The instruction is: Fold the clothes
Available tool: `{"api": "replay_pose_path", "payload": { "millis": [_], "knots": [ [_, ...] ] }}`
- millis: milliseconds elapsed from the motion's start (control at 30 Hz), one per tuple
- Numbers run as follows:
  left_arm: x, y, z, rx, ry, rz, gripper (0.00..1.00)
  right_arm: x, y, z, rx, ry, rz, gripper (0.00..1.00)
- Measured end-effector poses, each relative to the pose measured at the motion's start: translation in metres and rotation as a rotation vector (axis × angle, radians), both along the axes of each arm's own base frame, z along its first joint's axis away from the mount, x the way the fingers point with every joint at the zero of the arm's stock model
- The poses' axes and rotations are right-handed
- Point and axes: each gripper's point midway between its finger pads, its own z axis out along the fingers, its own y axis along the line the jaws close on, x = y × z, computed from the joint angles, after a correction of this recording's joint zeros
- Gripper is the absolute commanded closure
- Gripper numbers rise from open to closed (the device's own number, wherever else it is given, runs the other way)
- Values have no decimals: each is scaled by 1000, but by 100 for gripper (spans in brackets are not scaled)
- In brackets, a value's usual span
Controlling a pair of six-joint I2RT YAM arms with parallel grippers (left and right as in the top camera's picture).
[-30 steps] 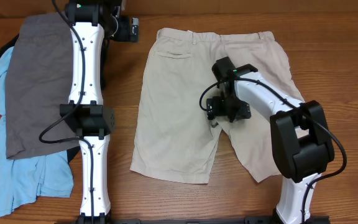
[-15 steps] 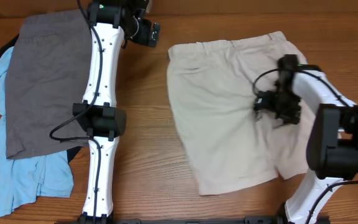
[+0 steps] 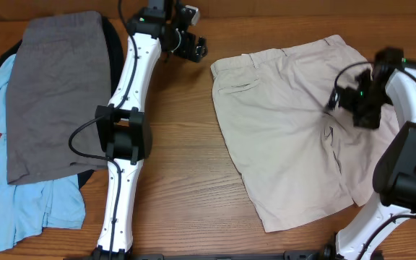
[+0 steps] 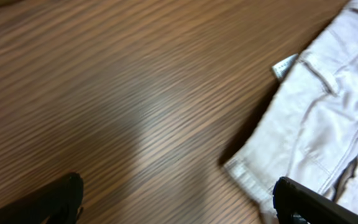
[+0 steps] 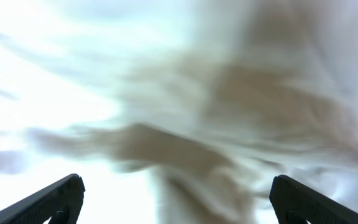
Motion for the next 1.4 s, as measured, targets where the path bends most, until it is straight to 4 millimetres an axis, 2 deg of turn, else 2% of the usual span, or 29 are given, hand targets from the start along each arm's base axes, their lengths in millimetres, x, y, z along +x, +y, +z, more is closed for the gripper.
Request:
{"api": "replay_pose_path", "payload": {
  "millis": [67,167,233,367,500,667,800,867,900,1033,1133,1233,1400],
  "knots": [
    [-4,-15,-5,-11,1,-29,0,20,21,43,-15,-115,63,0],
    [-13,-42,-11,-6,6,-71,0,32,44,82,-18,-218,117,0],
    [-20,-53,-17,19,19,-70,3,31,48,87,-14,-226,119,0],
    [-31,-67,-25,23,93,20,10,28,47,86,-8,-208,95,0],
    [-38,-61,-33,6,192,153,13,28,47,85,-4,-202,79,0],
    [-48,-54,-52,10,289,267,18,27,47,85,-2,-199,66,0],
    [-46,-56,-58,-1,288,298,44,27,47,85,0,-197,60,0],
    [-46,-59,-60,-2,286,300,71,27,47,85,0,-197,60,0],
    [-47,-61,-61,-2,289,302,96,27,47,85,0,-197,60,0],
    [-50,-62,-64,19,290,314,96,27,47,85,1,-197,57,0],
    [-56,-50,-67,77,309,345,96,27,47,85,4,-193,39,0],
    [-74,-19,-66,188,378,396,96,27,47,85,8,-189,21,1],
    [-107,75,-56,361,546,540,96,26,48,85,18,-179,-5,1]
  ]
}}
